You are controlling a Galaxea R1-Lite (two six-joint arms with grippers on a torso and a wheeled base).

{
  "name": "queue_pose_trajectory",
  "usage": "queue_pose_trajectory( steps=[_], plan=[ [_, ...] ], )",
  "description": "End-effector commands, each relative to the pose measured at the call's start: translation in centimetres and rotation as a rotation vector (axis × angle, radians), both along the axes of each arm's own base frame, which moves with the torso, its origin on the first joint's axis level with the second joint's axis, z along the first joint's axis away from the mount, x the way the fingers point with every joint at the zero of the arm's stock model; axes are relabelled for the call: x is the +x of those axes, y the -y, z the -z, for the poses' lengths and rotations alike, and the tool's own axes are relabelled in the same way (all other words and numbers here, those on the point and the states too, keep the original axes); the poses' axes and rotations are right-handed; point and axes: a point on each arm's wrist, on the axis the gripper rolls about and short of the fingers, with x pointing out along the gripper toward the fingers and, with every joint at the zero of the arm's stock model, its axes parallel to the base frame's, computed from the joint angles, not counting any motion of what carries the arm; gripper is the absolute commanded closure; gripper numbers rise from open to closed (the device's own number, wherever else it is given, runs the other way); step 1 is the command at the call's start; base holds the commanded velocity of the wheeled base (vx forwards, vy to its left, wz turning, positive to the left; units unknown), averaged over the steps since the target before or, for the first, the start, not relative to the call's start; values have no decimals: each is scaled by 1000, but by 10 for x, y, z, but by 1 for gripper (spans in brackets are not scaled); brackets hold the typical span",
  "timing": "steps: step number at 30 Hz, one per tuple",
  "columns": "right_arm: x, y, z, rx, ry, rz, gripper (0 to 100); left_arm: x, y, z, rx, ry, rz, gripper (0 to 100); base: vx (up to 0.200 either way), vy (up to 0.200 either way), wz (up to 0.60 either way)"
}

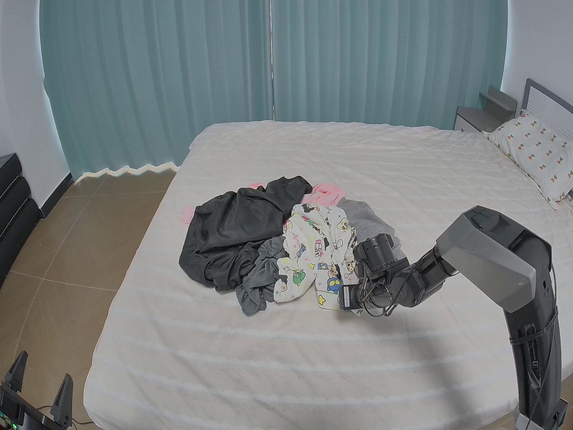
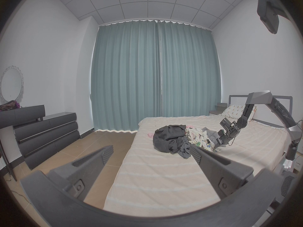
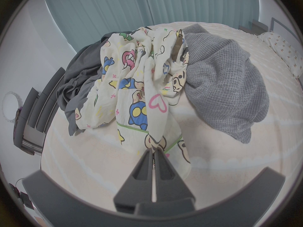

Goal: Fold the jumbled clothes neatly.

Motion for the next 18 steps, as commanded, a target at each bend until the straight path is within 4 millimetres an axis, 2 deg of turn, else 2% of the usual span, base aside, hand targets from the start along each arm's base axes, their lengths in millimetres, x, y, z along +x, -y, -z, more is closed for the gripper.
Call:
queue_pose_trajectory(
  steps=[1, 10, 18],
  plan=[
    [-4, -1, -20, 44, 19, 10, 100, 0, 0, 5, -2, 0, -1, 0, 0, 0, 0],
    [-16, 4, -20, 44, 10, 1, 100, 0, 0, 5, -2, 2, -1, 0, 0, 0, 0],
    [-17, 2, -15, 2, 16, -11, 100, 0, 0, 5, -2, 2, -1, 0, 0, 0, 0]
  ],
)
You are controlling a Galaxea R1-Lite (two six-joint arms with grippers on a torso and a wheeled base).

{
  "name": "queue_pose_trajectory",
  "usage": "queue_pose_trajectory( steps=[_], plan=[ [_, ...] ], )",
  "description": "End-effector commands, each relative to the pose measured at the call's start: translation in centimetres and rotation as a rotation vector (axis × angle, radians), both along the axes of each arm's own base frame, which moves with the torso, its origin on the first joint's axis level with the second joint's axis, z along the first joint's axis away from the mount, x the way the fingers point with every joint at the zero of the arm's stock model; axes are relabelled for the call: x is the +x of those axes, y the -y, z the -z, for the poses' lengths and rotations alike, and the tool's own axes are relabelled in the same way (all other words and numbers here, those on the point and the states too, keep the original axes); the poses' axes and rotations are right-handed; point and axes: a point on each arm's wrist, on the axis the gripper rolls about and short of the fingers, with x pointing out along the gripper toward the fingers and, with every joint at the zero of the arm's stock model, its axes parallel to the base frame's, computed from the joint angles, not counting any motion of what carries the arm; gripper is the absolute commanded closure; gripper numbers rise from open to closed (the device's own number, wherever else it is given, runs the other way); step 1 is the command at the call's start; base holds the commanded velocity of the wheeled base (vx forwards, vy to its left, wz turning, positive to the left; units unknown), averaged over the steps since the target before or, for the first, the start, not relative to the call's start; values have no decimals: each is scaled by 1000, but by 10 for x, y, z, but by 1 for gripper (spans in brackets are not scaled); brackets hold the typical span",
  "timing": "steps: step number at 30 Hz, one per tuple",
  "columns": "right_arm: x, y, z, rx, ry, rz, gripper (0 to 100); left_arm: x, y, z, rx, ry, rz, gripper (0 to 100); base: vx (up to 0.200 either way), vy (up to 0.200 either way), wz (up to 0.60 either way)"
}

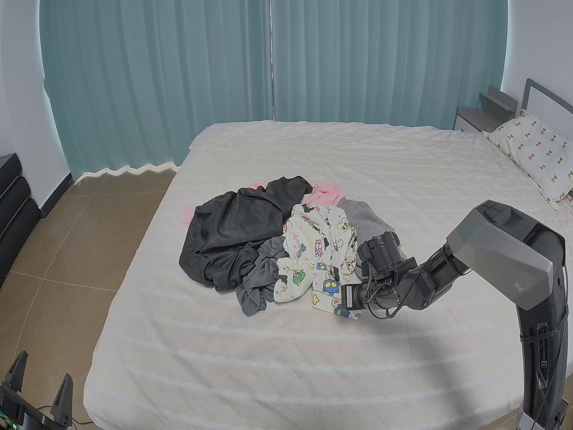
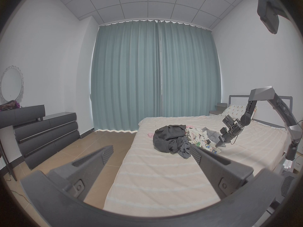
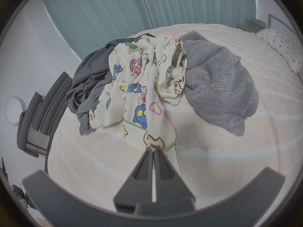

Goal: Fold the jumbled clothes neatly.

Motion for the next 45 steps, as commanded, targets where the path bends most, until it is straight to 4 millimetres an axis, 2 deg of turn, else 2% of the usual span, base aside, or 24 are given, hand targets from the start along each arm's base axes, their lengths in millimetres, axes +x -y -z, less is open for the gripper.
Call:
queue_pose_trajectory(
  steps=[1, 5, 13, 16, 19, 25, 26, 32, 37, 40, 41, 45],
  plan=[
    [1, -1, -1, -17, 8, -12, 0, 0, 0, 5, 0, 2, -1, 0, 0, 0, 0],
    [4, -6, 0, -43, 21, -19, 0, 0, 0, 5, 0, 2, -1, 0, 0, 0, 0],
    [26, -16, 10, -110, -15, 0, 0, 0, 0, 5, 0, 0, -1, 0, 0, 0, 0],
    [36, -25, 31, -131, -54, -8, 0, 0, 0, 5, 0, 0, -1, 0, 0, 0, 0],
    [42, -35, 40, -134, -69, -21, 0, 0, 0, 5, 0, 0, -1, 0, 0, 0, 0],
    [52, -42, 36, -128, -77, -10, 0, 0, 0, 5, 0, 2, -2, 0, 0, 0, 0],
    [52, -42, 36, -130, -85, -8, 100, 0, 0, 5, 0, 2, -2, 0, 0, 0, 0],
    [51, -38, 33, -98, -106, 52, 100, 0, 0, 5, 0, 0, -2, 0, 0, 0, 0],
    [45, -33, 11, 20, -142, 134, 100, 0, 0, 5, 0, -1, -2, 0, 0, 0, 0],
    [34, -26, -5, 138, -185, 138, 100, 0, 0, 5, 0, 2, -2, 0, 0, 0, 0],
    [30, -20, -14, 206, -168, 141, 100, 0, 0, 5, 0, 2, -2, 0, 0, 0, 0],
    [4, -10, -26, 302, -83, 108, 100, 0, 0, 5, 1, 2, -1, 0, 0, 0, 0]
  ],
)
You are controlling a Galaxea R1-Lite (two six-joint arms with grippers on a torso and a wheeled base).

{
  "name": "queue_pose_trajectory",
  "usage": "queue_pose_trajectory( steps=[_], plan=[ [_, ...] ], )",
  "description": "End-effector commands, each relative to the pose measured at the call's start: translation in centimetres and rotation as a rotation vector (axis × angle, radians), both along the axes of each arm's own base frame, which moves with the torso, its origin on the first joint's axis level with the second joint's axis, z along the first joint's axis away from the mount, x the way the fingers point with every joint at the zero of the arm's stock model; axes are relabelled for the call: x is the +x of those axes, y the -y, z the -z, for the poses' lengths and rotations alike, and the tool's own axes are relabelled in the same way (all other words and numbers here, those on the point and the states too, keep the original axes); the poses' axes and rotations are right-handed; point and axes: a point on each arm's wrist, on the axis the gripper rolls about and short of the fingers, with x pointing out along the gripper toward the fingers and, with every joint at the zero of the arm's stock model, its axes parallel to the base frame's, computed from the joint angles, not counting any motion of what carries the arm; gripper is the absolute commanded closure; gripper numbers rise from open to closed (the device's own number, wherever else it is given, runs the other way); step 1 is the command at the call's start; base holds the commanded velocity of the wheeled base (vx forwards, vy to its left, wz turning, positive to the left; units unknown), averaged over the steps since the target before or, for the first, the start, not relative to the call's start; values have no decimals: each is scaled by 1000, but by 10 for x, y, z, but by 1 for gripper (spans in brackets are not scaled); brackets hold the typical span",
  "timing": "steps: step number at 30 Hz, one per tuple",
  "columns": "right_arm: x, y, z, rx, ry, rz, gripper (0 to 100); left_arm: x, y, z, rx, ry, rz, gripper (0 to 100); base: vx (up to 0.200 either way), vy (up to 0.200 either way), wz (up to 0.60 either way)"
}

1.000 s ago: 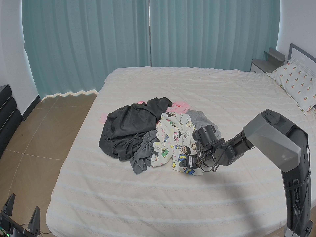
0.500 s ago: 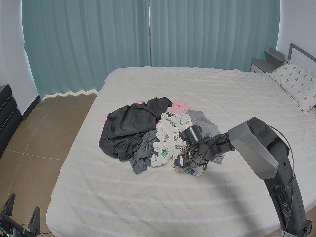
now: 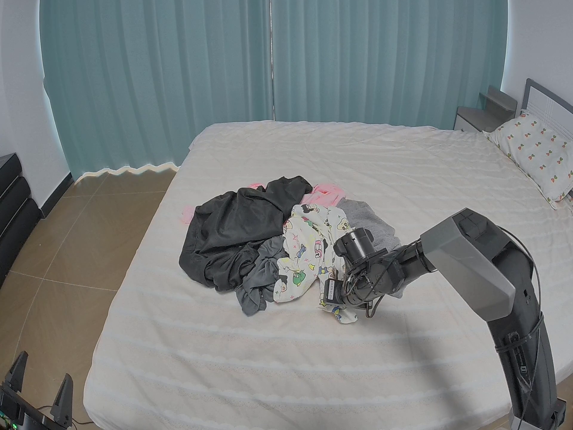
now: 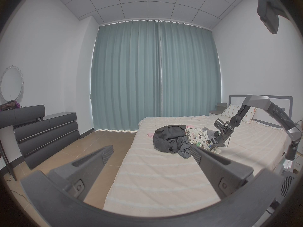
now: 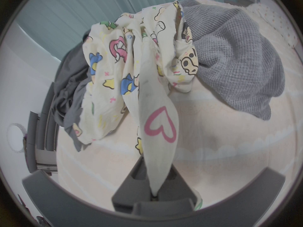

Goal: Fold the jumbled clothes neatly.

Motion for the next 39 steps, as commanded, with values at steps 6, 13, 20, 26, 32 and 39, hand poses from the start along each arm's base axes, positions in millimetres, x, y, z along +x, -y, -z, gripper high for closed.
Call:
queue_pose_trajectory(
  steps=[6, 13, 20, 26, 32, 39],
  plan=[
    [-88, 36, -62, 254, 270, -36, 100, 0, 0, 5, 1, 2, -1, 0, 0, 0, 0],
    [-160, 64, -92, 416, 519, -86, 100, 0, 0, 5, 10, 1, 0, 0, 0, 0, 0],
    [-196, 79, -137, 460, 768, -173, 100, 0, 0, 5, 23, 3, 2, 0, 0, 0, 0],
    [-220, 86, -169, 504, 884, -228, 100, 0, 0, 5, 64, 3, 12, 0, 0, 0, 0],
    [-235, 86, -186, 543, 947, -266, 100, 0, 1, 4, 86, 9, 43, 0, 0, 0, 0],
    [-252, 81, -198, 578, 1002, -332, 100, 9, 3, -160, -208, 256, 181, 0, 0, 0, 0]
  ],
)
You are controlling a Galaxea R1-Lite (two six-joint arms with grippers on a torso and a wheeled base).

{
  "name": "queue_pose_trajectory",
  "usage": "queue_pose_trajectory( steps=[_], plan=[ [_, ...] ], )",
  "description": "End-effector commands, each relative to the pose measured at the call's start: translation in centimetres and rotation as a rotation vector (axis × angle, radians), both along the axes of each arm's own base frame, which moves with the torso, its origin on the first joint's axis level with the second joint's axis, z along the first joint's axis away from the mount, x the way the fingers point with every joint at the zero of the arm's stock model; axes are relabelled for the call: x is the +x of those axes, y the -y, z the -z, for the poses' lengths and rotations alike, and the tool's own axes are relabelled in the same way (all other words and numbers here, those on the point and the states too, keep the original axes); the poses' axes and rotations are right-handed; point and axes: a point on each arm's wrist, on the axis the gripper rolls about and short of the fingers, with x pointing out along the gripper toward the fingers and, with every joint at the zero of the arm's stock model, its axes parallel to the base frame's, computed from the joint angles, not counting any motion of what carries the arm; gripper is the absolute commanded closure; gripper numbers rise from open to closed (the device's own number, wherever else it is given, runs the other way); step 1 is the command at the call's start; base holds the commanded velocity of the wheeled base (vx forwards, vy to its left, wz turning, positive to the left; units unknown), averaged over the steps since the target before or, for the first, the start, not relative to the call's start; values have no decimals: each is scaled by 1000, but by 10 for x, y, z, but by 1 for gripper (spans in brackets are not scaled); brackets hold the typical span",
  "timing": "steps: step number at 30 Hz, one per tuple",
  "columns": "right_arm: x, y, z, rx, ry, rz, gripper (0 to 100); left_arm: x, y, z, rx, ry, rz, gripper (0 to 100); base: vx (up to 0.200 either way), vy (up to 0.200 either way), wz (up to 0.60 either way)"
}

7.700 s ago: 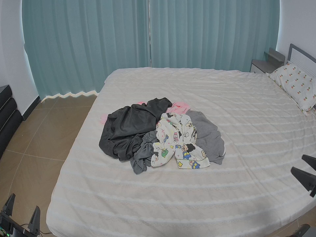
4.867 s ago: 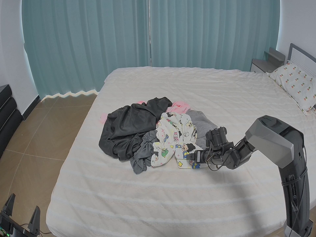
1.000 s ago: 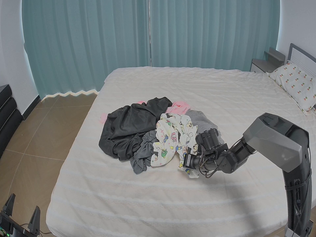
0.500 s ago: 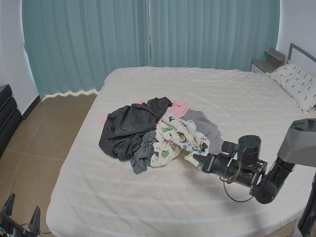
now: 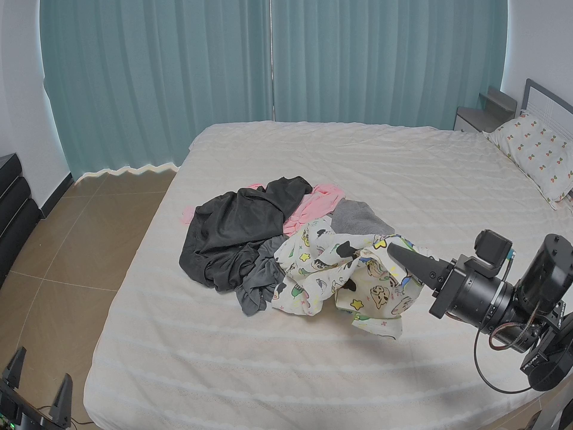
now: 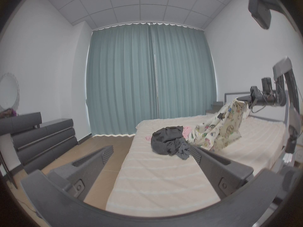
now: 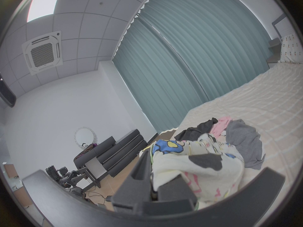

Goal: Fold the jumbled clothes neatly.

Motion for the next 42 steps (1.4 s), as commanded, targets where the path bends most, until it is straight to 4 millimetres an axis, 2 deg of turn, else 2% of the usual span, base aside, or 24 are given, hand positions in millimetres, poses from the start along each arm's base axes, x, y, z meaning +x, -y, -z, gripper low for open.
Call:
queue_pose_trajectory(
  steps=[1, 5, 6, 8, 9, 10, 12, 13, 14, 15, 16, 17, 21, 23, 25, 26, 27, 29, 32, 35, 39, 42],
  plan=[
    [-21, -3, -17, 28, 93, -59, 100, 20, 3, -143, -181, 137, 181, 0, 0, 0, 0],
    [-24, -5, -23, 22, 151, -66, 100, 63, 9, -117, -5, -147, 400, 0, 0, 0, 0],
    [-26, -5, -24, 25, 157, -69, 100, 68, 10, -116, 4, -172, 415, 0, 0, 0, 0],
    [-30, -4, -30, 41, 181, -76, 100, 95, 12, -108, 35, -292, 466, 0, 0, 0, 0],
    [-31, -3, -31, 45, 186, -79, 100, 102, 14, -106, 44, -322, 485, 0, 0, 0, 0],
    [-33, -2, -34, 55, 201, -87, 100, 116, 21, -100, 60, -390, 547, 0, 0, 0, 0],
    [-34, -2, -36, 59, 208, -89, 100, 123, 26, -96, 69, -427, 587, 0, 0, 0, 0],
    [-33, -3, -41, 70, 220, -88, 100, 139, 46, -84, 103, -536, 686, 0, 0, 0, 0],
    [-33, -4, -40, 69, 220, -87, 100, 141, 49, -82, 110, -552, 698, 0, 0, 0, 0],
    [-33, -4, -41, 72, 223, -86, 100, 152, 67, -72, 146, -622, 768, 0, 0, 0, 0],
    [-33, -4, -41, 73, 224, -86, 100, 154, 70, -69, 153, -632, 779, 0, 0, 0, 0],
    [-35, -5, -43, 79, 230, -97, 100, 168, 89, -58, 178, -674, 837, 0, 0, 0, 0],
    [-41, -3, -48, 97, 248, -111, 100, 189, 112, -41, 201, -686, 874, 0, 0, 0, 0],
    [-42, -2, -50, 100, 253, -115, 100, 207, 131, -32, 207, -645, 850, 0, 0, 0, 0],
    [-40, -4, -51, 102, 256, -116, 100, 211, 140, -27, 203, -631, 835, 0, 0, 0, 0],
    [-37, -7, -51, 102, 253, -117, 100, 214, 160, -24, 160, -597, 807, 0, 0, 0, 0],
    [-37, -7, -51, 102, 253, -117, 100, 214, 160, -24, 160, -597, 807, 0, 0, 0, 0],
    [-36, -9, -50, 99, 250, -118, 100, 203, 194, -24, 87, -554, 790, 0, 0, 0, 0],
    [-36, -9, -51, 101, 252, -118, 100, 193, 215, -23, 88, -552, 775, 0, 0, 0, 0],
    [-36, -9, -50, 100, 251, -117, 100, 194, 218, -19, 100, -561, 764, 0, 0, 0, 0],
    [-39, -9, -54, 115, 260, -122, 100, 197, 227, -3, 135, -599, 745, 0, 0, 0, 0],
    [-42, -8, -56, 125, 268, -125, 100, 200, 233, -4, 135, -584, 715, 0, 0, 0, 0]
  ],
)
